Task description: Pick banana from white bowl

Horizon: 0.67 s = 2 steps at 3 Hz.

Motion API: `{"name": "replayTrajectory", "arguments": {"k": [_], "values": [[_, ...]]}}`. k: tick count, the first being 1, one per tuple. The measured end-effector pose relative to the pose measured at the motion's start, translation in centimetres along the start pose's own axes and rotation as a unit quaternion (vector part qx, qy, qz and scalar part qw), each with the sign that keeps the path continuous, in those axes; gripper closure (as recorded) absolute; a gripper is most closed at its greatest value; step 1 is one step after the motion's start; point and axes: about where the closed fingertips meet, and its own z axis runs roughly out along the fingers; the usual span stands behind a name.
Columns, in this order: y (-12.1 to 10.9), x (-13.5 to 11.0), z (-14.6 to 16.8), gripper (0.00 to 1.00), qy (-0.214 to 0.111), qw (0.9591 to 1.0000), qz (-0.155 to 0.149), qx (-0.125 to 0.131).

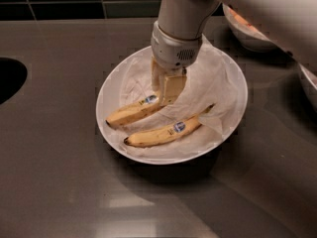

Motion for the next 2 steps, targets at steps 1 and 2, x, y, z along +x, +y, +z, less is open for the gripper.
{"name": "replayTrajectory", "arguments": {"k": [1, 2], "values": [[-0.1, -0.4, -1.0, 1.00, 0.003, 0.9999, -0.008, 0.014], [0.5, 0.1, -2.3, 1.00, 0.014, 0.9995, 0.002, 0.028]]}}
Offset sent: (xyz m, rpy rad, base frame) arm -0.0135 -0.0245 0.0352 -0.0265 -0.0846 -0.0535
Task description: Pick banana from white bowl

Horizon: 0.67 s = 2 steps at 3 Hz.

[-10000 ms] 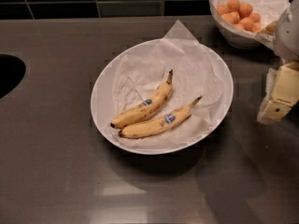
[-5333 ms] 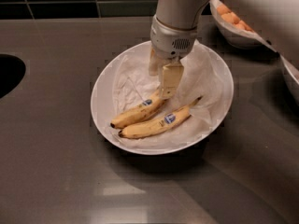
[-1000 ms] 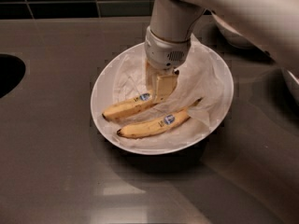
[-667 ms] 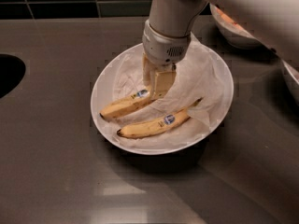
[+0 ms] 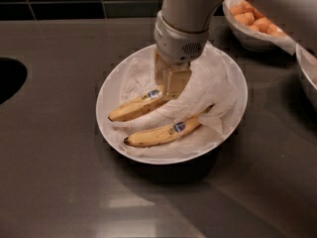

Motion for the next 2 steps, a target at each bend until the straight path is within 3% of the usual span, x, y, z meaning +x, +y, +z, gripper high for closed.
{"name": "replayTrajectory", "arguments": {"k": [2], "values": [[1.1, -0.4, -3.7, 1.00, 0.023, 0.9992, 0.006, 0.032]]}}
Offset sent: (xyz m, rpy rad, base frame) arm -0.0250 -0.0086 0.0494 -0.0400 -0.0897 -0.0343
